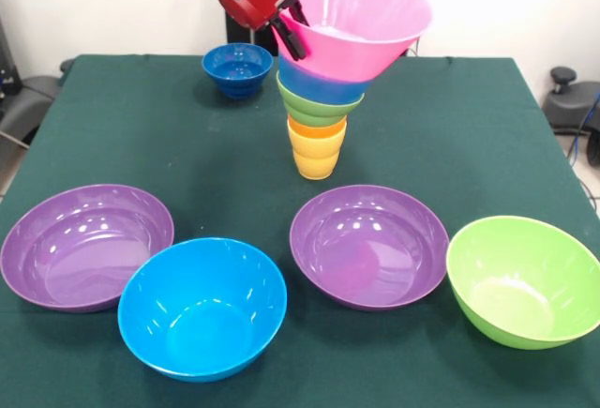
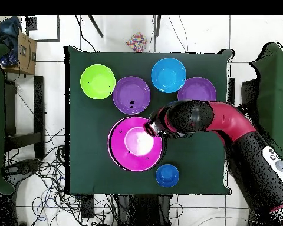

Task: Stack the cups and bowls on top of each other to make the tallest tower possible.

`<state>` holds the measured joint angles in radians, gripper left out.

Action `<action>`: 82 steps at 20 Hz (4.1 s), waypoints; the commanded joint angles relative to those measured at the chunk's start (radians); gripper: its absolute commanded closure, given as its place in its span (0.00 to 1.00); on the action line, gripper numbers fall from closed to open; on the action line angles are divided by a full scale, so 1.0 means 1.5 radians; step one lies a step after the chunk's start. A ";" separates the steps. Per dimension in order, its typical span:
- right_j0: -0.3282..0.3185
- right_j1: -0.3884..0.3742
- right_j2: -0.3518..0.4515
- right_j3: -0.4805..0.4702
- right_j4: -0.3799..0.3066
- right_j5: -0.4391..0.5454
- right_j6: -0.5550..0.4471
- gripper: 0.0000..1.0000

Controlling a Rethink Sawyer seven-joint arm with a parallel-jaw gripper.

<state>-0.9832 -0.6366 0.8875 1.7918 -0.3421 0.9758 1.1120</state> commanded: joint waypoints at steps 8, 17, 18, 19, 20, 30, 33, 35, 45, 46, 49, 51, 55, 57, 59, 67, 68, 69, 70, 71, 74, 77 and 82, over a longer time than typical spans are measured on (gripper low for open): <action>0.008 0.037 -0.012 -0.023 -0.042 -0.054 -0.037 1.00; 0.005 -0.060 0.011 0.009 0.012 0.013 -0.003 1.00; 0.010 -0.067 0.011 0.007 0.018 0.020 0.001 1.00; 0.011 -0.072 0.011 0.008 0.021 0.024 0.003 1.00; 0.017 -0.077 0.010 0.006 0.025 0.029 0.006 1.00; 0.033 -0.080 -0.002 -0.004 0.036 0.029 0.005 1.00; 0.040 -0.068 -0.008 -0.009 0.033 0.015 0.005 1.00; 0.048 -0.055 -0.013 -0.018 0.027 0.006 0.005 1.00; 0.064 -0.011 -0.025 -0.038 0.005 -0.032 -0.001 1.00; 0.065 -0.008 -0.025 -0.039 0.004 -0.034 -0.003 1.00; 0.066 -0.002 -0.026 -0.043 0.000 -0.038 -0.005 1.00; 0.068 0.002 -0.026 -0.047 -0.002 -0.041 -0.007 1.00; 0.073 0.015 -0.027 -0.059 -0.006 -0.040 -0.011 1.00; 0.073 0.019 -0.027 -0.062 -0.008 -0.041 -0.014 1.00; 0.069 0.025 -0.027 -0.064 -0.009 -0.040 -0.018 1.00; 0.049 0.026 -0.020 -0.073 -0.006 -0.009 -0.042 1.00; 0.048 0.026 -0.020 -0.075 -0.006 -0.005 -0.044 1.00; 0.047 0.026 -0.020 -0.076 -0.006 -0.002 -0.045 1.00; 0.047 0.027 -0.020 -0.078 -0.006 0.000 -0.046 1.00; 0.047 0.028 -0.020 -0.081 -0.006 0.002 -0.047 1.00; 0.048 0.033 -0.021 -0.088 -0.007 0.006 -0.050 1.00; 0.047 0.038 -0.022 -0.098 -0.010 0.012 -0.055 1.00; 0.045 0.048 -0.024 -0.118 -0.016 0.028 -0.070 1.00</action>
<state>-0.9256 -0.5880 0.8841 1.6870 -0.3126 0.9545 1.1120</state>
